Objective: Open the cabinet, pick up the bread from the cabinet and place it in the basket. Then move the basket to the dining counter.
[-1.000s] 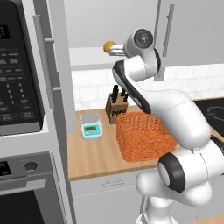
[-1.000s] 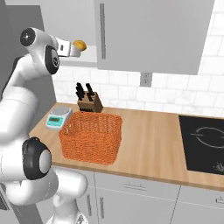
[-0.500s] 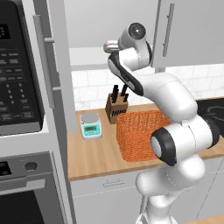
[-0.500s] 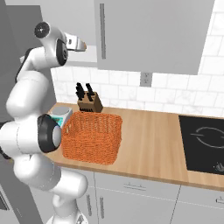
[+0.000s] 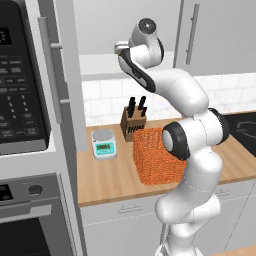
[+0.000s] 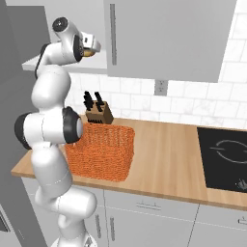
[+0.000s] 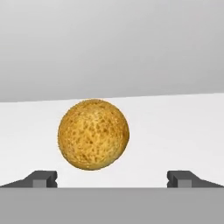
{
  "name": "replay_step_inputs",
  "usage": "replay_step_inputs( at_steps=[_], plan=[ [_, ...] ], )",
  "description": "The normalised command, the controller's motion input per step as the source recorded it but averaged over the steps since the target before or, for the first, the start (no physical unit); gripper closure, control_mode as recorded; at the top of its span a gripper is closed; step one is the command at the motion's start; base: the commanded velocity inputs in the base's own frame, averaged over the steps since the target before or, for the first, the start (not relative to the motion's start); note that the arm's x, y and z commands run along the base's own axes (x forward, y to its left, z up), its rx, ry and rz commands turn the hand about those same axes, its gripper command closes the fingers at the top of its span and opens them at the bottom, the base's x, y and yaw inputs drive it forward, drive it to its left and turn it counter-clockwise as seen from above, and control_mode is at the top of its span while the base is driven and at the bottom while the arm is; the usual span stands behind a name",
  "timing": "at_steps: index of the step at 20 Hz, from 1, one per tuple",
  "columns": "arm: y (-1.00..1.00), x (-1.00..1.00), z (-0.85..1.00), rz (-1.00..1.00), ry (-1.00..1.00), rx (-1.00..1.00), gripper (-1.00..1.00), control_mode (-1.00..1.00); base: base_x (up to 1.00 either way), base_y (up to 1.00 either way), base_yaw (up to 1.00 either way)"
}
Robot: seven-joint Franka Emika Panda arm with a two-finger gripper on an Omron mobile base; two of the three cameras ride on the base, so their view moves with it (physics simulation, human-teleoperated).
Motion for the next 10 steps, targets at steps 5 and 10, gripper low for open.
replay_step_inputs(
  at_steps=[5,10],
  plan=[
    [0.30,0.30,0.00,0.00,0.00,0.00,-1.00,-1.00,0.00,0.00,0.00],
    [0.06,0.27,-0.09,0.00,0.04,-0.01,-1.00,-1.00,0.00,0.00,0.00]
  ],
)
